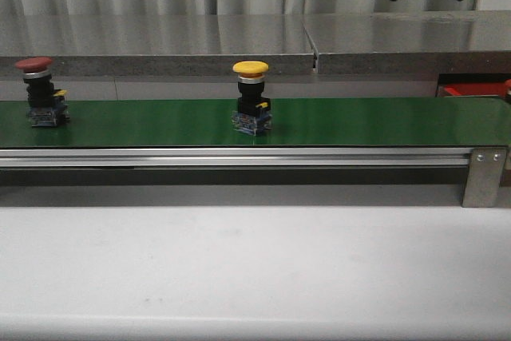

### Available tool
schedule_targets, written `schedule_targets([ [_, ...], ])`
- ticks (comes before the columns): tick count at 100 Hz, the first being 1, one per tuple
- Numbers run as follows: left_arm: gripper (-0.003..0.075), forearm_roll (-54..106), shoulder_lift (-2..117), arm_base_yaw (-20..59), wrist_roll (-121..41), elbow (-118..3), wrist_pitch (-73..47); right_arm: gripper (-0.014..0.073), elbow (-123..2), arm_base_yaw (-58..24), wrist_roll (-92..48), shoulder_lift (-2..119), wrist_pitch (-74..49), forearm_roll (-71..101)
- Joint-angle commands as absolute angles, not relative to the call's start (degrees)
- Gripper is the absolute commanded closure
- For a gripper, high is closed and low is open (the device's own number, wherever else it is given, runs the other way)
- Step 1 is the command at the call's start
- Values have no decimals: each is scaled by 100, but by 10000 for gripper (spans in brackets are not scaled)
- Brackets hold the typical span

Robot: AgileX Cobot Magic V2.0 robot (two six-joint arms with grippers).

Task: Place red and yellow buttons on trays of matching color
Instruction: 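Lower the right gripper onto the yellow button on the belt and grasp, then lift the yellow button and lower it into the yellow tray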

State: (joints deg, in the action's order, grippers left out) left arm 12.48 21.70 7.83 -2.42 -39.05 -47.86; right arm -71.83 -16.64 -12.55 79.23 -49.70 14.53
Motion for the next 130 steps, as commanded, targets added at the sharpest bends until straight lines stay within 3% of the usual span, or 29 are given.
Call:
schedule_targets([
  [1,741,1315,2210,823,-221,-4030,-4321,-13,-7682,-1666,-1253,8081,-4935,1640],
  [58,741,1315,2210,823,-221,-4030,-4321,-13,-9367,-1739,-1405,9828,-5932,1877],
  [109,741,1315,2210,823,-221,-4030,-4321,-9,-9419,-2054,-1590,10502,-4777,1815],
  [118,741,1315,2210,823,-221,-4030,-4321,50,-9419,-2056,-1590,10560,-4705,1702],
  [130,741,1315,2210,823,-221,-4030,-4321,230,-9419,-2056,-1590,10567,-4705,1521],
])
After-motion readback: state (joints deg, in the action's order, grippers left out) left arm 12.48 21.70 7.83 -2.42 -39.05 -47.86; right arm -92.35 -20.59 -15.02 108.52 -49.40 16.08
